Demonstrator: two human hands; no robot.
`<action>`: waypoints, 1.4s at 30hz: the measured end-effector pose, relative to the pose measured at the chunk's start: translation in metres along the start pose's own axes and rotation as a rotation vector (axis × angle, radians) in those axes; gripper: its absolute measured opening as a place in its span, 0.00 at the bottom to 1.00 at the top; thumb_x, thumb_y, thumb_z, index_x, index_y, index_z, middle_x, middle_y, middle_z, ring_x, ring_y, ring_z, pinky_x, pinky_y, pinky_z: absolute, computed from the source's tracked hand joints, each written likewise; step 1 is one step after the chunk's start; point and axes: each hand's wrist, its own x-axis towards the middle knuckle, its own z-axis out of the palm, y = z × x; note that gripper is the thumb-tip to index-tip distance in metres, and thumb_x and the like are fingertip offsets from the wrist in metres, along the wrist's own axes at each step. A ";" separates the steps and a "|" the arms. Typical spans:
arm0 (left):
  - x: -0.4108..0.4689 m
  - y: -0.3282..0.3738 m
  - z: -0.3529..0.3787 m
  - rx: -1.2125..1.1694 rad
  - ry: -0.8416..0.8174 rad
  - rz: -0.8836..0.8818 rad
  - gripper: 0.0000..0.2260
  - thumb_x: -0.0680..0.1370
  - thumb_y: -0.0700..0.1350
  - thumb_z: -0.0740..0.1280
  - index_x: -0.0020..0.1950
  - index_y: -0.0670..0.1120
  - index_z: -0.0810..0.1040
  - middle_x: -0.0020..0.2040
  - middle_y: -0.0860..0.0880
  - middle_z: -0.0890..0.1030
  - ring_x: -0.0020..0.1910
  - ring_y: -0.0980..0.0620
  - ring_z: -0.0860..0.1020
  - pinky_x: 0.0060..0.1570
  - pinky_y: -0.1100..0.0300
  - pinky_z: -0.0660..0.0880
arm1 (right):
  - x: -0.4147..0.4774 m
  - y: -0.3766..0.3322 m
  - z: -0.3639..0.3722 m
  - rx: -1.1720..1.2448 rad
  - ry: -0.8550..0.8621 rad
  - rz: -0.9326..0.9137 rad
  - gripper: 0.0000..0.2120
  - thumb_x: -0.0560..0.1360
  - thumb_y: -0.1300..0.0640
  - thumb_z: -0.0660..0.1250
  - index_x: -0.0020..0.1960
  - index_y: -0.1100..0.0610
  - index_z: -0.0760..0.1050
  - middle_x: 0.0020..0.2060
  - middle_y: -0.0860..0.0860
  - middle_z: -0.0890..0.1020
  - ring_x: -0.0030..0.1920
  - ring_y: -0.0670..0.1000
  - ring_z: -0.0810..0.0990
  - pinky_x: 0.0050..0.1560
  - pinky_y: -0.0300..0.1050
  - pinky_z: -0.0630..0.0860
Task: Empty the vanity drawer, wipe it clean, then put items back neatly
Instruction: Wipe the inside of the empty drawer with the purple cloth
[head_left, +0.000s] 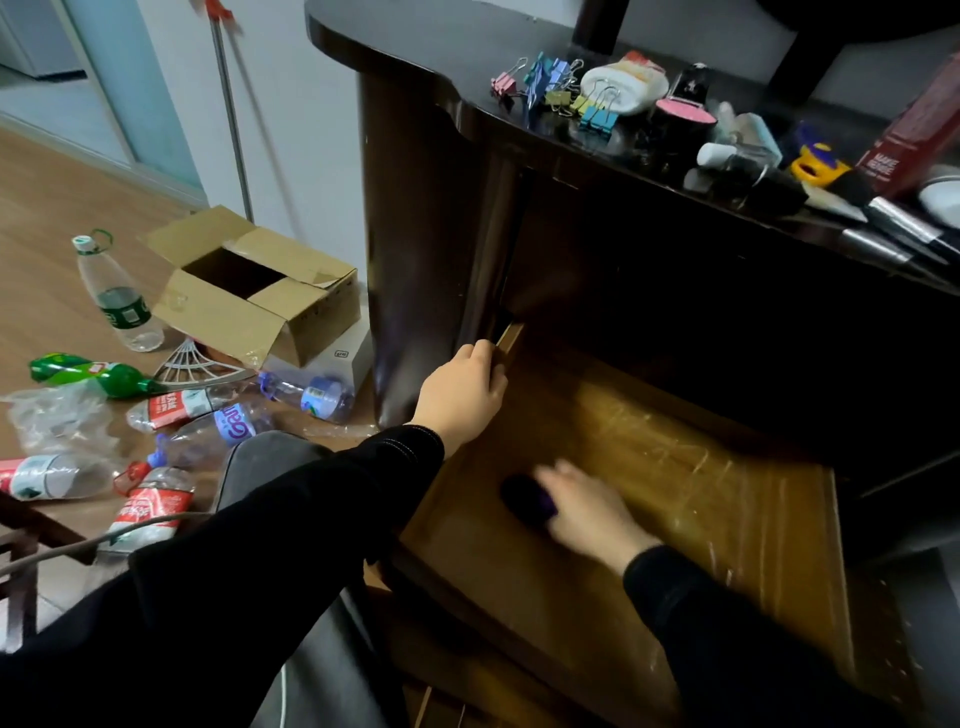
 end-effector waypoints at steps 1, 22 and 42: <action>-0.001 0.001 -0.001 -0.001 0.000 0.001 0.14 0.85 0.50 0.56 0.65 0.44 0.70 0.57 0.44 0.77 0.53 0.40 0.79 0.52 0.46 0.76 | -0.019 -0.006 0.009 0.002 -0.044 -0.070 0.32 0.75 0.63 0.67 0.76 0.49 0.64 0.68 0.52 0.71 0.55 0.57 0.82 0.49 0.47 0.80; 0.005 -0.010 0.013 0.014 0.074 0.035 0.12 0.84 0.51 0.57 0.61 0.45 0.71 0.54 0.46 0.77 0.48 0.43 0.78 0.43 0.51 0.72 | -0.067 -0.012 0.020 -0.002 -0.178 -0.523 0.21 0.72 0.64 0.63 0.61 0.46 0.72 0.46 0.47 0.73 0.38 0.53 0.80 0.33 0.44 0.69; 0.008 -0.016 0.017 0.001 0.067 0.055 0.11 0.84 0.52 0.56 0.58 0.46 0.70 0.51 0.47 0.76 0.48 0.44 0.77 0.46 0.50 0.74 | -0.031 0.014 -0.015 -0.036 0.045 -0.332 0.14 0.80 0.53 0.64 0.66 0.47 0.72 0.49 0.46 0.74 0.42 0.48 0.79 0.37 0.39 0.73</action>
